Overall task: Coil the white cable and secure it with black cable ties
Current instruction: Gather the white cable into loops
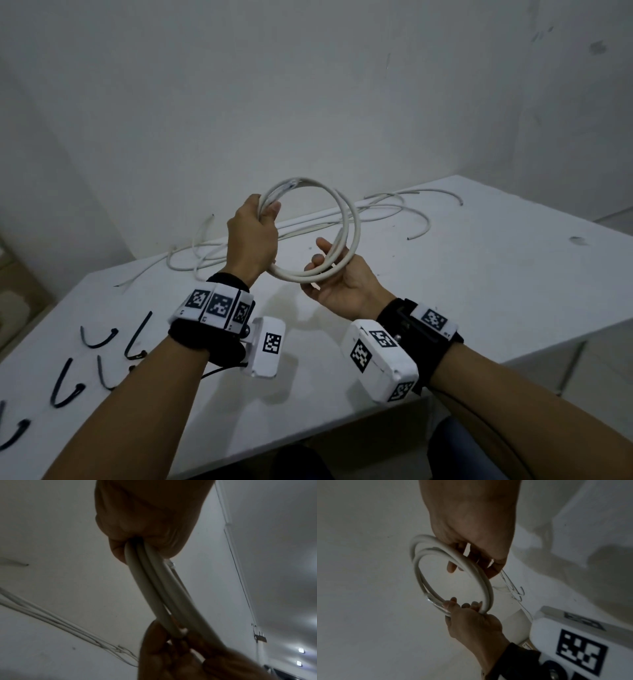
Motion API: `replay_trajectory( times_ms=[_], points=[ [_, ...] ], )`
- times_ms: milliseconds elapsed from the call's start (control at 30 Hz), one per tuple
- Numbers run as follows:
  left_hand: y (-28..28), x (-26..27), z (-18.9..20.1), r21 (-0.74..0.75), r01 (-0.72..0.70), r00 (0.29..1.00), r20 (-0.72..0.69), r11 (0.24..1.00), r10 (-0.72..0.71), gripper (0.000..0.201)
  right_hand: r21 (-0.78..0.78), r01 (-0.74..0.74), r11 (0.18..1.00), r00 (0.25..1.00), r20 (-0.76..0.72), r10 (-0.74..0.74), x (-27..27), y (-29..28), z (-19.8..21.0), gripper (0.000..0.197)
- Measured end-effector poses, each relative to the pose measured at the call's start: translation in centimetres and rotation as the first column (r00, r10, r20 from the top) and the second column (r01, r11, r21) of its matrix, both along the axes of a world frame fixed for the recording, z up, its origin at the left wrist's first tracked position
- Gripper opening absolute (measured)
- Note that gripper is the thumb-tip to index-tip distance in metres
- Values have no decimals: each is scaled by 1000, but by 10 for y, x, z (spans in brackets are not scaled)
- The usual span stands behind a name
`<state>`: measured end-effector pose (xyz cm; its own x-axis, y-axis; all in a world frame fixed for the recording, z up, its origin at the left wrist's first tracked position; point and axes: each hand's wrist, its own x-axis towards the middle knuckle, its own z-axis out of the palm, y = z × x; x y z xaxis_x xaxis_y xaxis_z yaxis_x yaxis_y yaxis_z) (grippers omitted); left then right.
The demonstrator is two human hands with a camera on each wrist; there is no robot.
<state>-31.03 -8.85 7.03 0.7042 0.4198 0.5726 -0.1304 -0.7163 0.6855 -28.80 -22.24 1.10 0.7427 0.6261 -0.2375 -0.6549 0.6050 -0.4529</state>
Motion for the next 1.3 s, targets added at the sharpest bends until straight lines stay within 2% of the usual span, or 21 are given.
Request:
replay_trajectory(
  times_ms=[167,267,333,467,500,567,667,733,800,867,933,1000,1100,1200,1300],
  points=[
    [2,3,-7,75,-34,999,4,997,34,20,-6,-115,993,992,43,115,3,-8,1,40],
    [5,5,-10,102,-55,998,-1,993,55,22,-21,-148,989,988,40,149,0,-10,1,36],
    [8,6,-13,104,-72,997,3,992,72,24,-67,-165,984,986,-16,165,-3,-11,5,35],
    [10,7,-20,95,-94,996,1,991,94,24,-170,-84,982,987,-148,59,-4,-9,8,27],
    [11,7,-21,97,-99,995,0,990,99,24,-151,-45,988,986,-167,20,-4,-8,5,30],
    [10,8,-22,101,-107,994,-7,989,108,24,-94,18,995,982,-187,-36,-4,-7,-1,48],
    [11,7,-23,114,-106,994,-30,988,110,21,-94,47,994,997,-61,-53,-9,-8,-3,63],
    [12,5,-24,118,-95,994,-40,988,100,21,-221,61,973,994,105,-38,-9,-7,-3,57],
    [12,4,-24,104,-90,995,-43,990,95,24,-309,101,946,975,219,-33,-7,-7,-5,42],
    [12,3,-20,93,-73,995,-58,993,79,24,-281,130,951,968,242,-61,-6,-8,-7,29],
    [11,3,-14,65,-43,996,-77,997,48,21,-231,135,964,965,249,-76,-6,-9,-11,23],
    [11,2,-8,37,-13,995,-97,999,16,18,-204,88,975,961,273,-30,-5,-12,-14,19],
    [12,-2,-5,58,11,992,-128,998,-4,17,-341,4,940,922,364,128,-2,-18,-15,8],
    [12,-3,-6,68,29,989,-149,997,-18,18,-485,70,872,879,443,176,1,-23,-15,16],
    [10,-5,-8,60,83,974,-216,995,-68,16,-495,226,839,865,498,61,-1,-22,-16,17]
  ],
)
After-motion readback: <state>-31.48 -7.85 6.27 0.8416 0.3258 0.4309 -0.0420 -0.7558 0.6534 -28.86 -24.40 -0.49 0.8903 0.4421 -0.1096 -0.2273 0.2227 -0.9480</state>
